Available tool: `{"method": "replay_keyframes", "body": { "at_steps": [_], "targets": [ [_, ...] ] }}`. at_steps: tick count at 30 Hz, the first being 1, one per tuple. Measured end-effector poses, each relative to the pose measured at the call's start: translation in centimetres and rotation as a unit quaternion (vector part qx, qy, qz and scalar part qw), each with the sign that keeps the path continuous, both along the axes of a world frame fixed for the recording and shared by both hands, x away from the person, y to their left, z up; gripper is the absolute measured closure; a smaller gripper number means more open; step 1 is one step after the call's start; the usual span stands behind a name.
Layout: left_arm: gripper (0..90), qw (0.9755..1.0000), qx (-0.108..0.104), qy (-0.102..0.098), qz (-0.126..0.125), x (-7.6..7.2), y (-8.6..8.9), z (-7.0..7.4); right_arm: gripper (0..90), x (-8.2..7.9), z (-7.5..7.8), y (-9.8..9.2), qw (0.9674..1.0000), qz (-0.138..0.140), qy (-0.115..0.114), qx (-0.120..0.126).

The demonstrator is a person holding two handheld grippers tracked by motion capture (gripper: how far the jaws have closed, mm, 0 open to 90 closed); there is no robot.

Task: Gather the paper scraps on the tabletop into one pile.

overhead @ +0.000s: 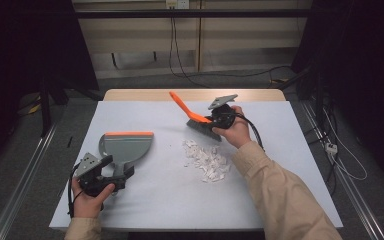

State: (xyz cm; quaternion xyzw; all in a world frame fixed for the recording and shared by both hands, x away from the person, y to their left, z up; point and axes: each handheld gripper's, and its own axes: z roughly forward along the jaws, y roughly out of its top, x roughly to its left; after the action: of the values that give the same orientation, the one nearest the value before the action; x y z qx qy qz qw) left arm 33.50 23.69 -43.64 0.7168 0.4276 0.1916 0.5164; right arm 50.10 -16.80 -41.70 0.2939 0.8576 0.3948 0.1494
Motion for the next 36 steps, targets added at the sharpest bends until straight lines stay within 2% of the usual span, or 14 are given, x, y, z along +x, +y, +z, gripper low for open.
{"method": "replay_keyframes", "body": {
  "at_steps": [3, 5, 7, 8, 10, 16, 17, 19, 22, 23, 25, 28, 31, 36],
  "targets": [
    [5.4, 1.0, -0.002, 0.002, 0.005, 0.0, 0.2, -0.1, 71.4, 1.1, -0.7, 1.4, 0.9992, 0.035, -0.004, -0.018],
    [5.4, 0.9999, -0.005, 0.003, 0.01, 0.0, 0.3, -0.1, 71.4, 1.5, -1.0, 2.1, 0.998, 0.061, -0.007, -0.012],
    [5.4, 0.9999, -0.006, 0.003, 0.014, 0.1, 0.4, -0.1, 71.4, 1.3, -0.8, 2.6, 0.9947, 0.098, -0.012, -0.028],
    [5.4, 0.9999, -0.008, 0.003, 0.014, 0.1, 0.5, -0.2, 71.4, 1.2, -0.8, 2.6, 0.9938, 0.106, -0.012, -0.031],
    [5.4, 0.9999, -0.008, 0.003, 0.014, 0.1, 0.5, -0.1, 71.4, 0.4, -0.7, 2.4, 0.9902, 0.135, -0.009, -0.033],
    [5.4, 0.9999, -0.005, 0.003, 0.009, 0.1, 0.5, 0.0, 71.4, -2.8, 0.3, 1.6, 0.9765, 0.204, -0.009, -0.068],
    [5.4, 0.9999, -0.008, 0.003, 0.01, 0.0, 0.5, 0.0, 71.4, -3.4, 0.6, 1.4, 0.9762, 0.205, -0.009, -0.07],
    [5.4, 0.9999, -0.007, 0.001, 0.011, 0.1, 0.6, 0.1, 71.4, -4.1, 1.3, 0.8, 0.9791, 0.193, -0.022, -0.06],
    [5.4, 0.9999, -0.009, -0.001, 0.011, 0.1, 0.7, 0.2, 71.4, -4.3, 2.3, -0.2, 0.9858, 0.163, -0.027, -0.031],
    [5.4, 0.9999, -0.01, -0.002, 0.01, 0.1, 0.7, 0.2, 71.4, -4.3, 2.6, -0.5, 0.988, 0.148, -0.031, -0.031],
    [5.4, 0.9999, -0.014, -0.003, 0.008, 0.1, 0.7, 0.3, 71.4, -4.3, 2.8, -1.1, 0.9912, 0.126, -0.033, -0.026],
    [5.4, 0.9999, -0.016, -0.004, 0.003, 0.2, 0.8, 0.4, 71.4, -4.2, 2.6, -2.0, 0.9958, 0.086, -0.033, -0.004],
    [5.4, 0.9998, -0.02, -0.004, -0.006, 0.3, 0.8, 0.3, 71.4, -4.3, 1.9, -2.7, 0.998, 0.056, -0.031, 0.001],
    [5.4, 0.9993, -0.032, -0.004, -0.017, 0.4, 0.7, 0.4, 71.4, -4.7, 0.6, -4.0, 0.9996, 0.013, -0.025, 0.004]
  ]
}}
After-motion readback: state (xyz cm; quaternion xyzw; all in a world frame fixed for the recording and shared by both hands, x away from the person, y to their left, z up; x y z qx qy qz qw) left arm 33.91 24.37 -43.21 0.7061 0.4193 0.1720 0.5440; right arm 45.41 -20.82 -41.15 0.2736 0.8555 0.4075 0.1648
